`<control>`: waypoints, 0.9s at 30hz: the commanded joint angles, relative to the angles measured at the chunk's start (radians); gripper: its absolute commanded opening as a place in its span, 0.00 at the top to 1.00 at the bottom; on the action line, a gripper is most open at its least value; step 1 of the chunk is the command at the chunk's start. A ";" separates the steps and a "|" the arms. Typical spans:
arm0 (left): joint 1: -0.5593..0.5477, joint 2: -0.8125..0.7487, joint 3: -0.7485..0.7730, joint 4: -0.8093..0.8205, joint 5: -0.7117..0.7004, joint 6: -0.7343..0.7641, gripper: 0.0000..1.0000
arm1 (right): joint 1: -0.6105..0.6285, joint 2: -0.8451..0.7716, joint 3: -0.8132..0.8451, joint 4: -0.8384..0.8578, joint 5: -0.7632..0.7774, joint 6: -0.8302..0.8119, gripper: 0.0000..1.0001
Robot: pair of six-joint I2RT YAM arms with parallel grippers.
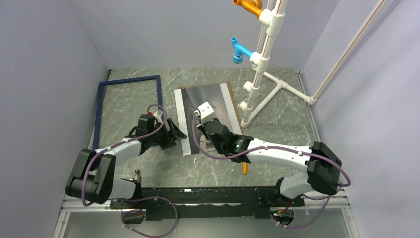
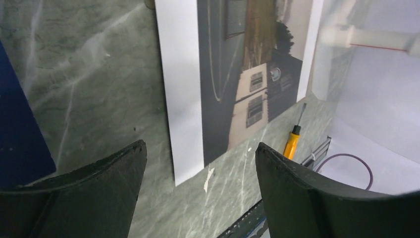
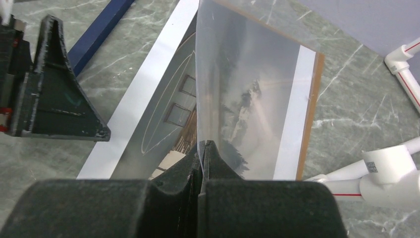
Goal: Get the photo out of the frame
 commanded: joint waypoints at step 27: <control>-0.086 0.128 0.117 0.199 0.002 -0.094 0.32 | -0.004 -0.034 -0.014 0.002 -0.024 0.028 1.00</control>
